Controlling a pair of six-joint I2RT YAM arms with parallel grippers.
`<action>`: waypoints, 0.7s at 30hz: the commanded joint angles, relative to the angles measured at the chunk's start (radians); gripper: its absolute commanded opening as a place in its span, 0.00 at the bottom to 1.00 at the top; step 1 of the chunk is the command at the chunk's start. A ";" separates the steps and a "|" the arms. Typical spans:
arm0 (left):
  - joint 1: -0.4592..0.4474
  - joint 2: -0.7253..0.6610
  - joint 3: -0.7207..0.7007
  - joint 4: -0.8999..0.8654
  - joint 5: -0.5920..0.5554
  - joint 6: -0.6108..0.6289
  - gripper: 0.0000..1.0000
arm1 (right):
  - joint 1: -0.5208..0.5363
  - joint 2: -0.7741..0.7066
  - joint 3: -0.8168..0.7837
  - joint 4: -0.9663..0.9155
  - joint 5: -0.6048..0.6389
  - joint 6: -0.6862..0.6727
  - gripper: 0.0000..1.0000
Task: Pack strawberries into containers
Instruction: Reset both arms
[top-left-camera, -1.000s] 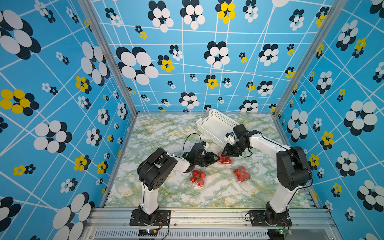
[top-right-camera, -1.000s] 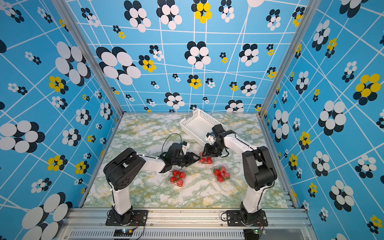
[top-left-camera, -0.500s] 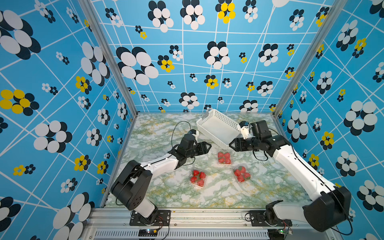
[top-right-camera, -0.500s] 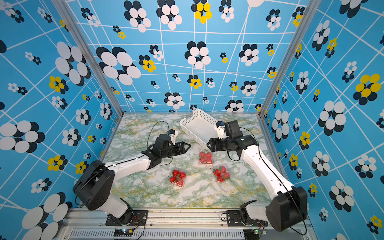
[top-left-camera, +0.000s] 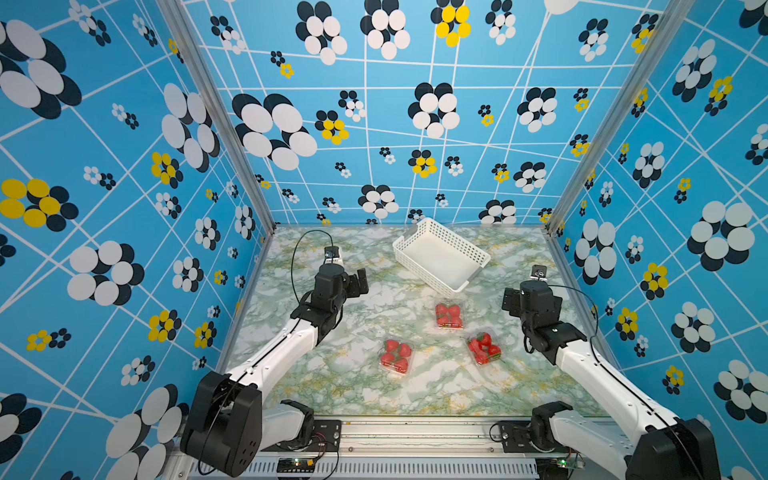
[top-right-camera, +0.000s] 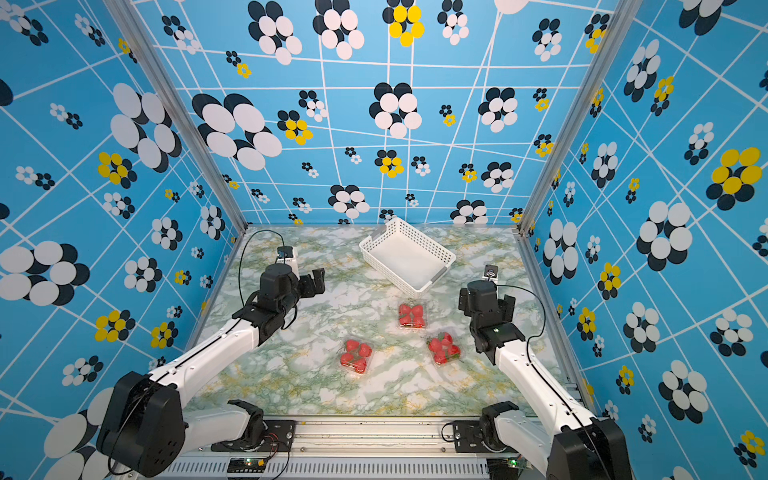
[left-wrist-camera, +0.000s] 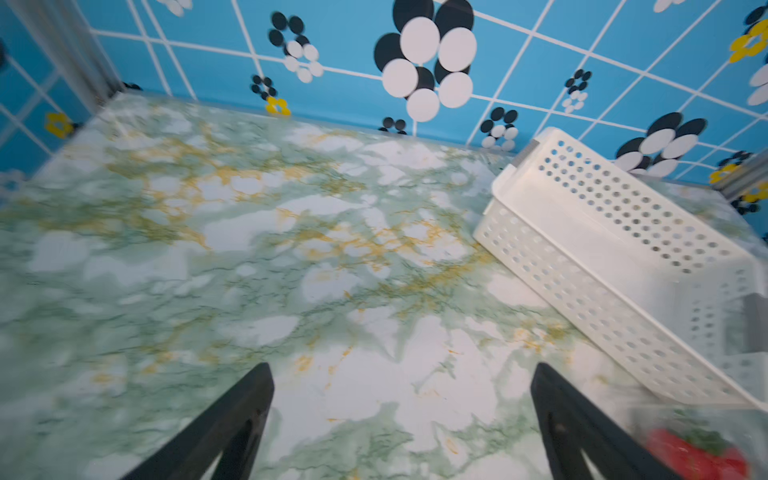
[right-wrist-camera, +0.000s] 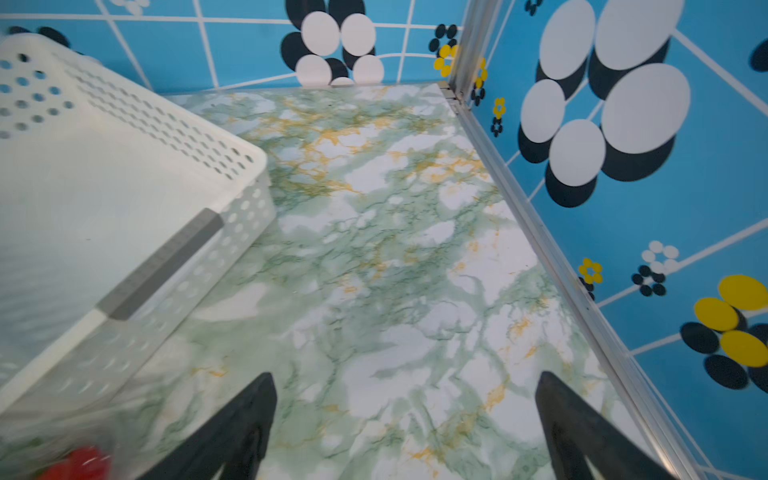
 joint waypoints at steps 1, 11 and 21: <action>0.021 -0.024 -0.166 0.327 -0.190 0.217 0.99 | -0.018 0.004 -0.041 0.235 0.104 -0.062 0.99; 0.116 0.015 -0.330 0.563 -0.161 0.356 0.99 | -0.067 0.056 -0.194 0.474 0.040 -0.125 0.99; 0.190 0.258 -0.382 0.840 -0.086 0.319 0.99 | -0.143 0.143 -0.292 0.740 -0.103 -0.125 0.99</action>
